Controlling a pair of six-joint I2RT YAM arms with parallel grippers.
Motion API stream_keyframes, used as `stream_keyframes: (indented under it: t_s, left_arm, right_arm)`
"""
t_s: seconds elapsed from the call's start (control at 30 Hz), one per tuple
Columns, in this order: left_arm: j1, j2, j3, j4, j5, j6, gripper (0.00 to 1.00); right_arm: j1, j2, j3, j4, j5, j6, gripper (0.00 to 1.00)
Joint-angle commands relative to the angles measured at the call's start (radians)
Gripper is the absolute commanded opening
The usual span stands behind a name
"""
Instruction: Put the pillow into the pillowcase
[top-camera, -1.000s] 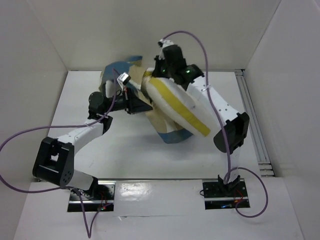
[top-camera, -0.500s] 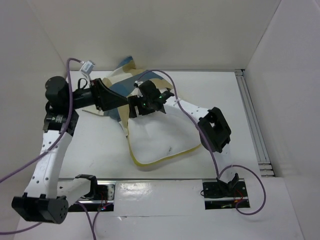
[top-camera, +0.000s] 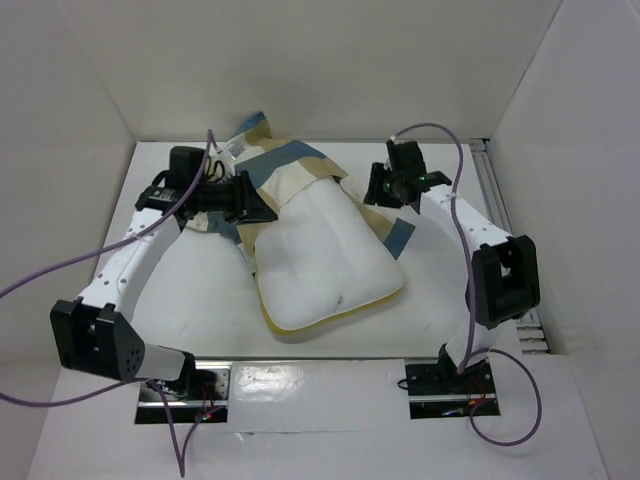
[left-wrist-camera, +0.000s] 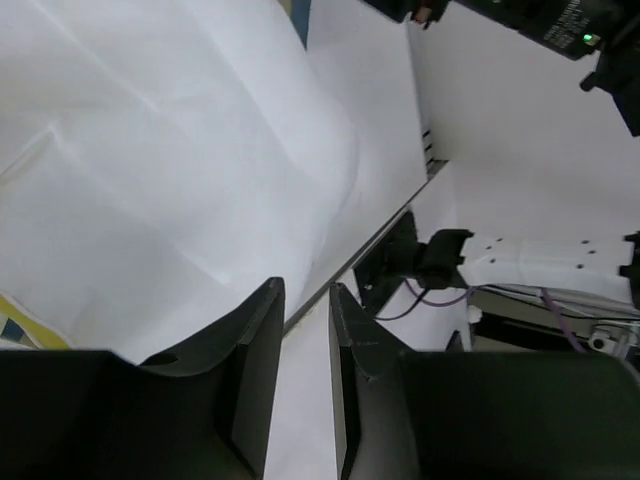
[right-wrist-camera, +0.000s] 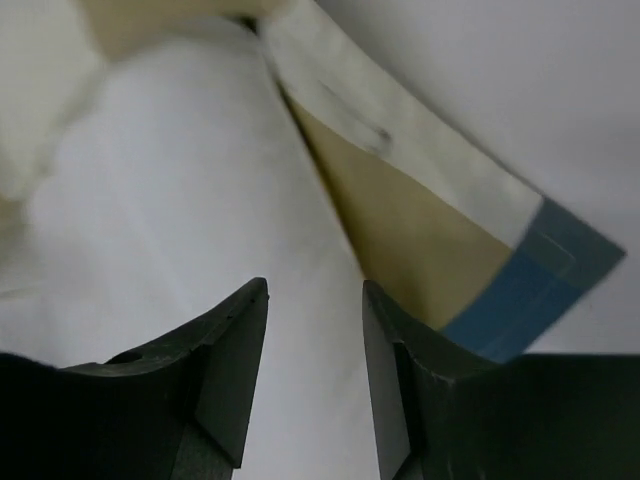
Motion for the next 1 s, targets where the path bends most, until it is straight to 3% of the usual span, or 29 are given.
stream_keyframes:
  t_s: [0.0, 0.1, 0.27, 0.3, 0.43, 0.47, 0.57, 0.73, 0.97]
  left_arm:
    - [-0.091, 0.058, 0.125, -0.190, -0.242, 0.081, 0.37]
    - [-0.154, 0.116, 0.187, -0.239, -0.362, 0.090, 0.37]
    - [-0.237, 0.224, 0.271, -0.348, -0.492, 0.122, 0.41]
    - [-0.249, 0.250, 0.285, -0.358, -0.523, 0.133, 0.47]
    - [-0.319, 0.262, 0.287, -0.391, -0.646, 0.145, 0.71]
    - [-0.329, 0.262, 0.278, -0.391, -0.694, 0.145, 0.82]
    - [-0.353, 0.272, 0.245, -0.391, -0.823, 0.136, 0.90]
    - [-0.353, 0.252, 0.187, -0.391, -0.966, 0.124, 0.94]
    - [-0.372, 0.207, 0.088, -0.388, -1.094, 0.102, 0.97]
  right_arm:
    - [-0.015, 0.065, -0.137, -0.007, -0.059, 0.046, 0.47]
    - [0.038, 0.065, -0.250, 0.048, -0.079, 0.115, 0.32]
    - [0.267, -0.005, -0.343, 0.217, -0.261, 0.272, 0.25]
    - [0.325, -0.005, -0.323, 0.217, -0.237, 0.284, 0.36]
    - [0.290, -0.080, -0.312, 0.162, -0.138, 0.263, 0.86]
    - [0.247, -0.090, -0.312, 0.177, -0.154, 0.236, 0.89]
    - [0.218, -0.047, -0.292, 0.153, -0.176, 0.183, 0.95]
    - [0.209, 0.050, -0.218, 0.169, -0.235, 0.093, 0.96]
    - [0.239, 0.127, -0.204, 0.272, -0.395, 0.093, 0.98]
